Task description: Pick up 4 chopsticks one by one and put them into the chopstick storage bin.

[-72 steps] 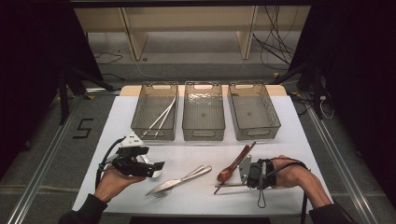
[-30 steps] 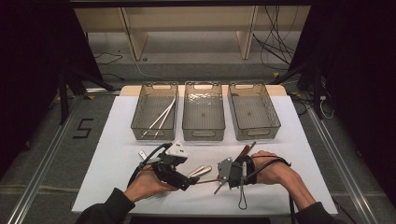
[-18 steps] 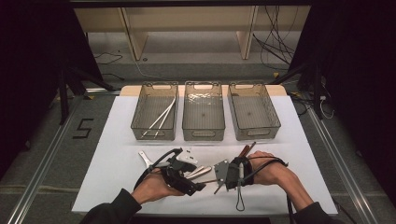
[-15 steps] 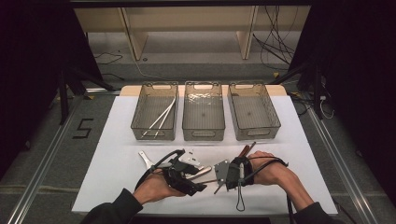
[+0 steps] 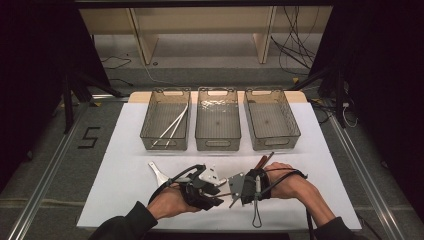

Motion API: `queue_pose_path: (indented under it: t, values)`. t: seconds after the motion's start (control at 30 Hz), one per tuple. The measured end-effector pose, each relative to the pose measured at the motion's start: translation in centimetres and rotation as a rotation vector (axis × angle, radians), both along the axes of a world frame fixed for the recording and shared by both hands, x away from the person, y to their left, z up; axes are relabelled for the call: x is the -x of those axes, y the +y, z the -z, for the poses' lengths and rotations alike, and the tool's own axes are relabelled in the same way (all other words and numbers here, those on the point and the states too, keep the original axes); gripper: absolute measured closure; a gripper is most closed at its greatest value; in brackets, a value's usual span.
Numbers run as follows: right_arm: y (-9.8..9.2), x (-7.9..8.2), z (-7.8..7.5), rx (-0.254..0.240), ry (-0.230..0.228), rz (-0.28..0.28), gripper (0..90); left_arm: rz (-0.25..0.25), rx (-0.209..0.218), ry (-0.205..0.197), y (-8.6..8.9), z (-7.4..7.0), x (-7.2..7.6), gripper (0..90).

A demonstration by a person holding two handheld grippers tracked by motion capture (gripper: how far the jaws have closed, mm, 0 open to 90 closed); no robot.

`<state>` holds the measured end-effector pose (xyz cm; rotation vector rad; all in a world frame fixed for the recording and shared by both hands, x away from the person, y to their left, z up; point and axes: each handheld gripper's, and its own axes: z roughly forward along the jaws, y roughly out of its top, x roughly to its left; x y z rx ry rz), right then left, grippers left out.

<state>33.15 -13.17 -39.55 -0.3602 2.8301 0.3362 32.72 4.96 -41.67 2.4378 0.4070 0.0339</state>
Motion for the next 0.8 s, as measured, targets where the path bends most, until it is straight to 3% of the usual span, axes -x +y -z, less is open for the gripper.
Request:
queue_pose_path:
  t: [0.43,0.8]
  values:
    - [0.28,0.23,0.22,-0.005,0.002,-0.018,85.9,0.02,-0.006,0.013,-0.1,0.34,-0.09,82.8]
    - [0.18,0.36,-0.02,-0.006,-0.004,-0.026,85.8,0.022,-0.002,0.021,0.08,0.14,-0.12,85.5]
